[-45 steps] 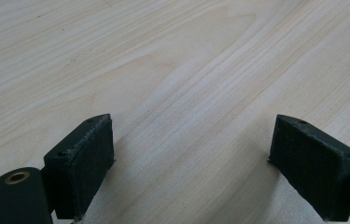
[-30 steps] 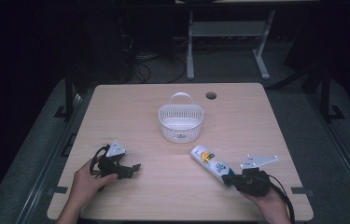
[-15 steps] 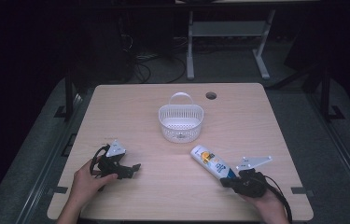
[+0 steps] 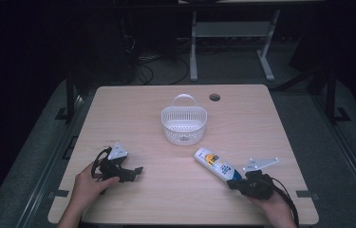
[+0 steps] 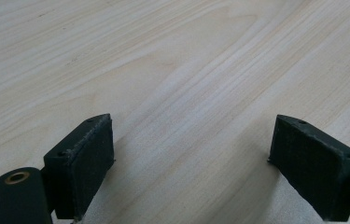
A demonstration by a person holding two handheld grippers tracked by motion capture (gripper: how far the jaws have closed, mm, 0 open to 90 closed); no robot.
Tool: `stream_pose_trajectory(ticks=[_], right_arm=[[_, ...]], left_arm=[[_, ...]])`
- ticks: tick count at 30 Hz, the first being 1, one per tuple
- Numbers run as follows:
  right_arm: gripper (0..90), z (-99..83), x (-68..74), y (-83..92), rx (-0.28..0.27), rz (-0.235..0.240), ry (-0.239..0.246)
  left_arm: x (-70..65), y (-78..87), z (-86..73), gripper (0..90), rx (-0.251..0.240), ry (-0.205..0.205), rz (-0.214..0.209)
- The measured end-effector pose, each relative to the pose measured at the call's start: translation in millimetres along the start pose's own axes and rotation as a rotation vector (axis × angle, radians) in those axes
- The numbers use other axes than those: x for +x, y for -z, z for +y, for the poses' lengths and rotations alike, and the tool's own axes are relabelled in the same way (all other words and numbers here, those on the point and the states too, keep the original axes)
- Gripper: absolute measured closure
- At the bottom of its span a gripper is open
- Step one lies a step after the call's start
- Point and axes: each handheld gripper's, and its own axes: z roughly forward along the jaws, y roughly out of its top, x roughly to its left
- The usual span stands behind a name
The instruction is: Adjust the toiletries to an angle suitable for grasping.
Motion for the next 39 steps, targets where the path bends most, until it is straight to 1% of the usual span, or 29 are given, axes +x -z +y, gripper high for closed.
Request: stream_pose_trajectory(ticks=[5, 6, 7, 10, 12, 14, 18, 27, 31, 36, 38, 39], right_arm=[[89.5, -1.6, -5.8, 3.0, -0.004, -0.019, -0.018], [89.5, -2.3, -8.0, 3.9, -0.007, -0.024, -0.016], [89.5, -2.6, -8.5, 4.8, -0.007, -0.025, -0.029], [89.5, -3.3, -12.4, 6.2, -0.008, -0.035, -0.034], [89.5, -3.5, -14.8, 7.0, -0.008, -0.039, -0.048], [89.6, -4.0, -18.1, 7.1, -0.013, -0.042, -0.046], [89.6, -3.6, -24.7, 8.6, -0.018, -0.059, -0.065], [89.6, -2.4, -35.3, 11.1, -0.032, -0.096, -0.072], [89.7, -2.4, -41.2, 11.7, -0.041, -0.109, -0.09], [89.7, -3.6, -47.6, 14.1, -0.053, -0.134, -0.1], [89.7, -3.3, -49.5, 15.4, -0.059, -0.137, -0.112], [89.7, -2.4, -51.7, 15.3, -0.064, -0.142, -0.107]], left_arm=[[0.0, 0.0, 0.0, 13.3, 0.0, 0.0, 0.0], [0.0, 0.0, 0.0, 13.3, 0.0, 0.0, 0.0], [0.0, 0.0, 0.0, 13.3, 0.0, 0.0, 0.0], [0.0, 0.0, 0.0, 13.3, 0.0, 0.0, 0.0], [0.0, 0.0, 0.0, 13.3, 0.0, 0.0, 0.0], [0.0, 0.0, 0.0, 13.3, 0.0, 0.0, 0.0], [0.0, 0.0, 0.0, 13.3, 0.0, 0.0, 0.0], [0.0, 0.0, 0.0, 13.3, 0.0, 0.0, 0.0], [0.0, 0.0, 0.0, 13.3, 0.0, 0.0, 0.0], [0.0, 0.0, 0.0, 13.3, 0.001, -0.001, 0.0], [0.0, 0.0, 0.0, 13.3, 0.0, 0.0, 0.0], [0.0, 0.0, 0.0, 13.3, 0.0, 0.0, 0.0]])
